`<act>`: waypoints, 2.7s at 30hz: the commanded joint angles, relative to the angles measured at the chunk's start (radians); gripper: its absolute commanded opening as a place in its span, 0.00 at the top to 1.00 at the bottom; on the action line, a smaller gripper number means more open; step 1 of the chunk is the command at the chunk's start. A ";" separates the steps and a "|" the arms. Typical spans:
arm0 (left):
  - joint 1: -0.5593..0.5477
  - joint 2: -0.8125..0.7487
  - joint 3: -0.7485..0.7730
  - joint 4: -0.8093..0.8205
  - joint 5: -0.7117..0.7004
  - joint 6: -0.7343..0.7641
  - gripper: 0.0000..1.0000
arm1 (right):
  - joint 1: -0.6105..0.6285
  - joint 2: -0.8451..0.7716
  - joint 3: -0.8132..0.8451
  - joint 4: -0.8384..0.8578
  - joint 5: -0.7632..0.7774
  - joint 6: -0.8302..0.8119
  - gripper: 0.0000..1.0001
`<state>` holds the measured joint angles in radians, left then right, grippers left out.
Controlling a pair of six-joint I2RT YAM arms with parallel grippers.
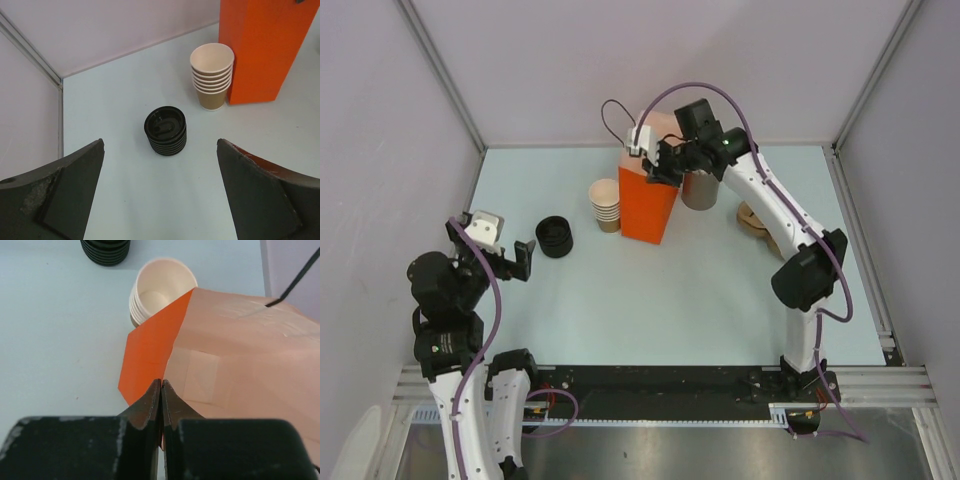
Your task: Pack the takeout coffee
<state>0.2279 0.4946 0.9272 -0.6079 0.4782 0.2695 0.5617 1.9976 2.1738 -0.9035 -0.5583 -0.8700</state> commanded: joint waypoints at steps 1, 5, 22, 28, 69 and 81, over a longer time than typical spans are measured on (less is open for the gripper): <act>0.016 -0.011 -0.007 0.033 0.027 -0.018 0.01 | 0.032 -0.150 -0.121 0.023 -0.015 -0.020 0.94; 0.014 -0.016 -0.008 0.031 0.030 -0.019 0.01 | 0.059 -0.219 -0.245 0.064 -0.002 -0.012 0.94; 0.018 -0.047 -0.021 0.034 0.043 -0.024 0.01 | 0.279 -0.461 -0.500 0.196 0.139 0.157 0.93; 0.018 -0.065 -0.028 0.034 0.048 -0.024 0.00 | 0.337 -0.497 -0.534 0.184 0.164 0.176 0.49; 0.017 -0.105 -0.045 0.025 0.125 -0.027 0.01 | -0.497 -0.525 -0.804 0.290 0.683 1.132 0.04; 0.018 -0.106 -0.047 0.026 0.143 -0.032 0.01 | -0.589 -0.355 -0.868 0.333 0.692 1.168 0.05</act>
<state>0.2325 0.3969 0.8845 -0.6079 0.5903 0.2520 -0.0086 1.6234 1.3029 -0.6163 0.1162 0.2687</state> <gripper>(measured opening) 0.994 0.947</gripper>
